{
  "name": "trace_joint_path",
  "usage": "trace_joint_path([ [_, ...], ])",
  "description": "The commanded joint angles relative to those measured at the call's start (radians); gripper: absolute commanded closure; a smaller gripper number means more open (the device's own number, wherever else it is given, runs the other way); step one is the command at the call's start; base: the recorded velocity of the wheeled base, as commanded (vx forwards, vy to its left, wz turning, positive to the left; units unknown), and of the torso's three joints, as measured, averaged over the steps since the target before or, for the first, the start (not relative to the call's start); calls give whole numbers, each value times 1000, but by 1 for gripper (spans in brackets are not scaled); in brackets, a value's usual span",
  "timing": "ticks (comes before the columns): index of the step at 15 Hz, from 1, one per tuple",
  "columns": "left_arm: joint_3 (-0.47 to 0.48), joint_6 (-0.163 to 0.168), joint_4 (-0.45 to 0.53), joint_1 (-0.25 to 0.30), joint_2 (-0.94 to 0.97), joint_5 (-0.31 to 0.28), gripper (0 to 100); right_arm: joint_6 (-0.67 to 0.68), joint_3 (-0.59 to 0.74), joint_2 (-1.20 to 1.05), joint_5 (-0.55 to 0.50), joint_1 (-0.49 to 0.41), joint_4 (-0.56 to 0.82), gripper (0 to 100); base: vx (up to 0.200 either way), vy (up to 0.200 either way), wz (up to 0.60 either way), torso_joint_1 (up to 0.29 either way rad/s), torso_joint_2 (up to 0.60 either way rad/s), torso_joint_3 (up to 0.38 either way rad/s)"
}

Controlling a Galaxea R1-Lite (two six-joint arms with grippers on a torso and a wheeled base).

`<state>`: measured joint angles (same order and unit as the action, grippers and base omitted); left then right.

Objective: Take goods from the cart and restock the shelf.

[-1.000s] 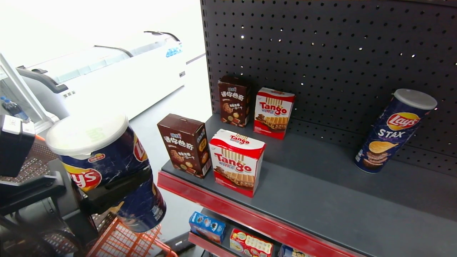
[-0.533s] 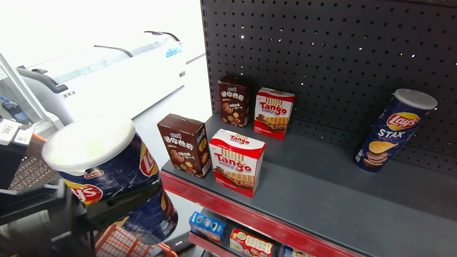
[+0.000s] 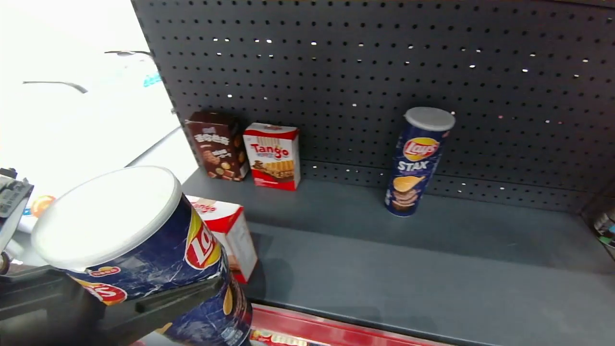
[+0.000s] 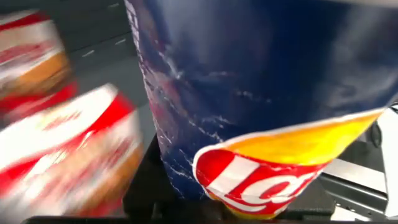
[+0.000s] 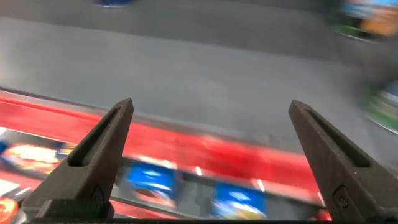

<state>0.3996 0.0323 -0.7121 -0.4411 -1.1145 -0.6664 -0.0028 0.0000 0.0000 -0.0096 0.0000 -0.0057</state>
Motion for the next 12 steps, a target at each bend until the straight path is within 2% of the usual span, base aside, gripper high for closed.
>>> trace_joint_path([
  [1, 1, 1, -1, -7, 1, 1, 100, 0, 0, 0, 0, 0, 0, 0, 0, 0, -600, 2, 2, 2],
  [2, 1, 0, -3, -7, -1, 1, 100, 0, 0, 0, 0, 0, 0, 0, 0, 0, -600, 2, 2, 2],
  [12, -11, -5, -3, 1, -2, 5, 100, 0, 0, 0, 0, 0, 0, 0, 0, 0, 0, 0, 0, 0],
])
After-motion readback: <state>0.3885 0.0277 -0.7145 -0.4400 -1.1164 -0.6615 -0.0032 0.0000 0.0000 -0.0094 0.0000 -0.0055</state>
